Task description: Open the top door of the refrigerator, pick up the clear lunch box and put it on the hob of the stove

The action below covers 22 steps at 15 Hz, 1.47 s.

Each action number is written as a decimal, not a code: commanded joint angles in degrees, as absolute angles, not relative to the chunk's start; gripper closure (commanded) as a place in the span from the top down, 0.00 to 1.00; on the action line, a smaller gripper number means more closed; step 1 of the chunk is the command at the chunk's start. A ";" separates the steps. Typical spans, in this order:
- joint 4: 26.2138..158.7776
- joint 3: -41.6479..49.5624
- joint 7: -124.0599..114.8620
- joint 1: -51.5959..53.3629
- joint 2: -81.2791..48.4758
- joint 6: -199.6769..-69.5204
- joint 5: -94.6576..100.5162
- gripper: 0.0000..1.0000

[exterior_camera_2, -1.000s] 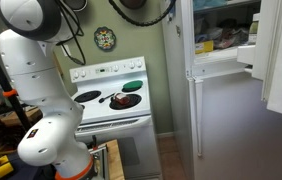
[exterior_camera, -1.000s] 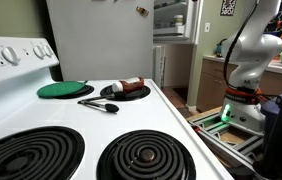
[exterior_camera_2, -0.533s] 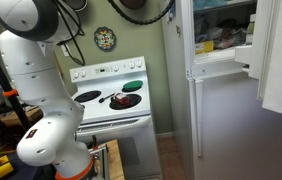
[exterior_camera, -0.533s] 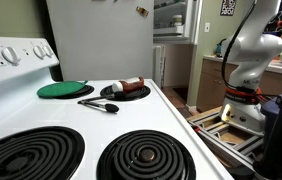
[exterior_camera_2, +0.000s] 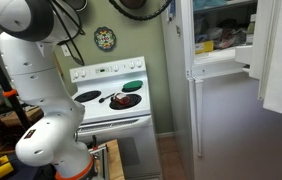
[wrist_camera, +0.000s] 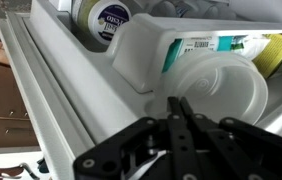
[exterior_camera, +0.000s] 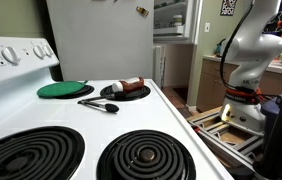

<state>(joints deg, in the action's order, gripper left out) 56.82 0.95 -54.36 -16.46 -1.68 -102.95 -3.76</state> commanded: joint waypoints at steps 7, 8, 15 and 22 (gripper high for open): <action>56.11 4.50 -46.20 -20.77 -0.82 -100.79 -15.11 0.01; 56.24 4.91 -45.84 -21.16 -0.50 -100.70 -15.83 0.01; 58.52 5.55 -38.51 -21.88 0.54 -104.49 -24.34 0.01; 58.05 8.87 -28.59 -24.18 3.50 -86.47 -33.51 0.01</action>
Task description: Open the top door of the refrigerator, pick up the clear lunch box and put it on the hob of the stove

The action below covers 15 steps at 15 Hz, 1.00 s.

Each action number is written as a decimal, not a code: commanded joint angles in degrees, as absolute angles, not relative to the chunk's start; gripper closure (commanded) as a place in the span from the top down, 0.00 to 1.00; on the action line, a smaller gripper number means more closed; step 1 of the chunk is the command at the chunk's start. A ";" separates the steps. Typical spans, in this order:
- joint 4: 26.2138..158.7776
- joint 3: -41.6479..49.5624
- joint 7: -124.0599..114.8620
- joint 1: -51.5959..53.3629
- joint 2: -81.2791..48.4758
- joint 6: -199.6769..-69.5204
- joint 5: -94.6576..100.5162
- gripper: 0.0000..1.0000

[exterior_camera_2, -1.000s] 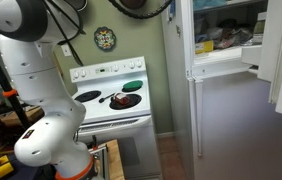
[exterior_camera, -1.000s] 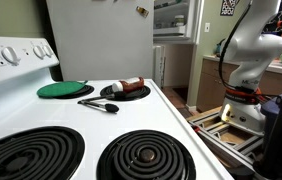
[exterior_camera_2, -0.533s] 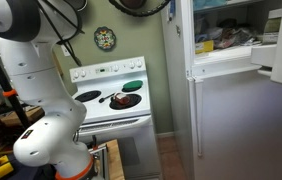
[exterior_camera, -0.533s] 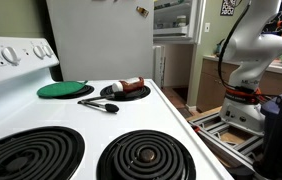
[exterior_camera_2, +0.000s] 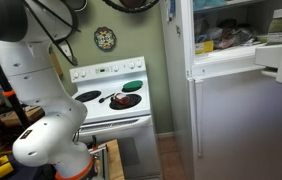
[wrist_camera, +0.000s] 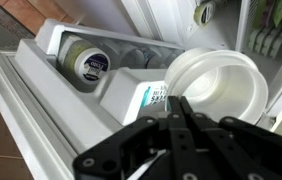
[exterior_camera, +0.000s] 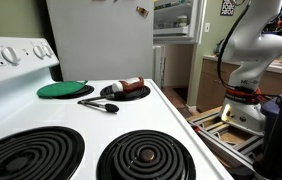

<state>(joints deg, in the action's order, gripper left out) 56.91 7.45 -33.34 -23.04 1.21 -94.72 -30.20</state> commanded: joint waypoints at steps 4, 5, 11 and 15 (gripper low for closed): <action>60.40 9.49 -22.17 -24.05 6.86 -77.25 -31.10 0.01; 61.57 9.16 -20.34 -23.76 8.00 -75.82 -29.86 0.01; 70.86 7.02 -9.21 -23.25 14.72 -73.00 -23.20 0.01; 79.33 4.59 -3.12 -22.80 19.38 -71.54 -19.54 0.01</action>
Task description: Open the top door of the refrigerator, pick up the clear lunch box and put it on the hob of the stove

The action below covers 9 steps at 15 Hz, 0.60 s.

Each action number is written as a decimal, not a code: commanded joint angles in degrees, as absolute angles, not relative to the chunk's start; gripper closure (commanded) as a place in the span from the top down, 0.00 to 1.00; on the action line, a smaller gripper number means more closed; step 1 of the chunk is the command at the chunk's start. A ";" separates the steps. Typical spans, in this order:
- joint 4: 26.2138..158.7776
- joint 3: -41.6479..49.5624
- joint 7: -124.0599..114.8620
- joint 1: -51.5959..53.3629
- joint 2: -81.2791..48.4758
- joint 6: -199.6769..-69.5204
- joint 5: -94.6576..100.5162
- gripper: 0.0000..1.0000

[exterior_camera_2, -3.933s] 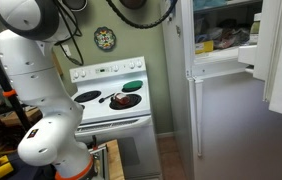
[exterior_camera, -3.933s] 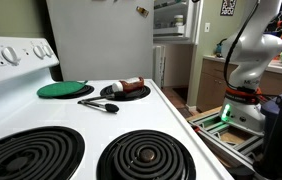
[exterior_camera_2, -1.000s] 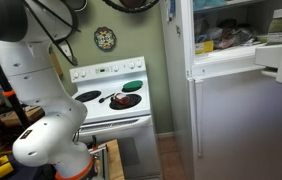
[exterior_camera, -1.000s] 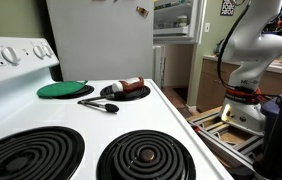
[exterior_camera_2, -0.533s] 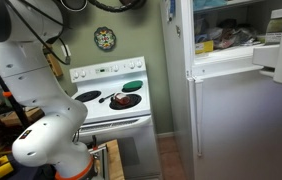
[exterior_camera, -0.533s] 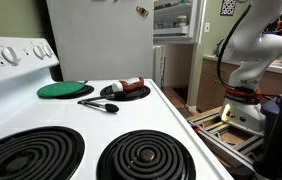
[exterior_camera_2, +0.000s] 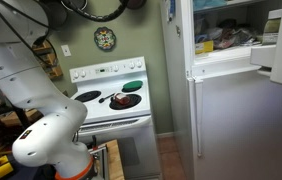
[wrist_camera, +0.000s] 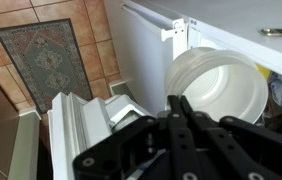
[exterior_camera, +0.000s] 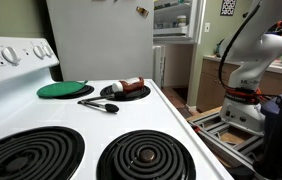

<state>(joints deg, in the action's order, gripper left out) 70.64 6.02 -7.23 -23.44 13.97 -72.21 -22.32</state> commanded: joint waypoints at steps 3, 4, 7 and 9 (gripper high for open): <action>83.82 6.52 -0.81 -17.35 21.64 -71.25 -17.22 0.01; 85.11 6.29 -0.66 -16.84 22.22 -71.86 -16.44 0.01; 81.90 7.53 -2.72 -14.70 19.87 -71.58 -16.68 0.03; 82.61 7.60 -2.59 -14.42 20.32 -71.58 -16.57 0.03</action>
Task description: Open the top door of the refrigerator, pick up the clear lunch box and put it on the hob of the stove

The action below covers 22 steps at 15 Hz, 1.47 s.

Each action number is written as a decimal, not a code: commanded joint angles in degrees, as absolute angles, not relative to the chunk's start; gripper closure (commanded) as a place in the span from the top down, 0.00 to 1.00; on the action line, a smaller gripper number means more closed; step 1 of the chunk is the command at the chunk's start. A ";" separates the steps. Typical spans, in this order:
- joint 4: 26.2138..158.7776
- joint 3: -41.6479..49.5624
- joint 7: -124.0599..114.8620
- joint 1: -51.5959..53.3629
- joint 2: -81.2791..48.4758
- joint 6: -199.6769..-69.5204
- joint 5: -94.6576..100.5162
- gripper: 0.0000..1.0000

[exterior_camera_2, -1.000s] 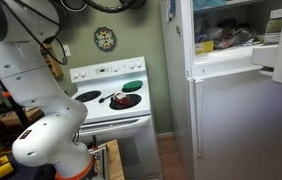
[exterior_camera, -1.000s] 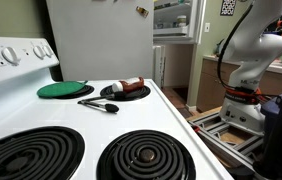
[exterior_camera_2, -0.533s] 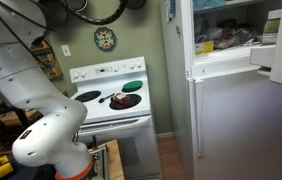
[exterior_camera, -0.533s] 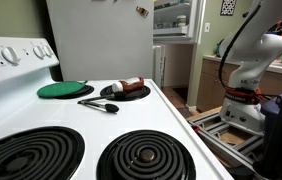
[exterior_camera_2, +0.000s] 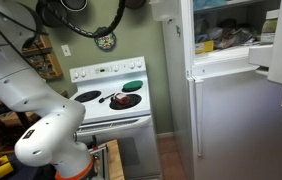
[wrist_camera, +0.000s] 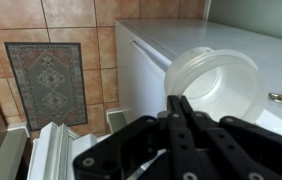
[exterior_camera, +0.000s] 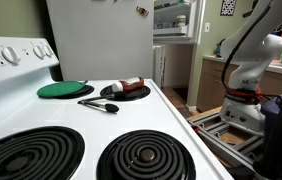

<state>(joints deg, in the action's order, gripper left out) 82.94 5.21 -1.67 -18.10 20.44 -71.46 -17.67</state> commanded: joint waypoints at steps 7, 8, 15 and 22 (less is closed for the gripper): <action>84.86 8.08 -0.20 -11.42 21.87 -70.13 -18.64 0.01; 85.72 8.06 0.77 -10.37 22.57 -69.71 -19.00 0.01; 93.31 6.62 8.17 -4.79 27.71 -64.72 -18.42 0.01; 102.45 5.87 18.85 -0.03 33.84 -61.19 -19.01 0.01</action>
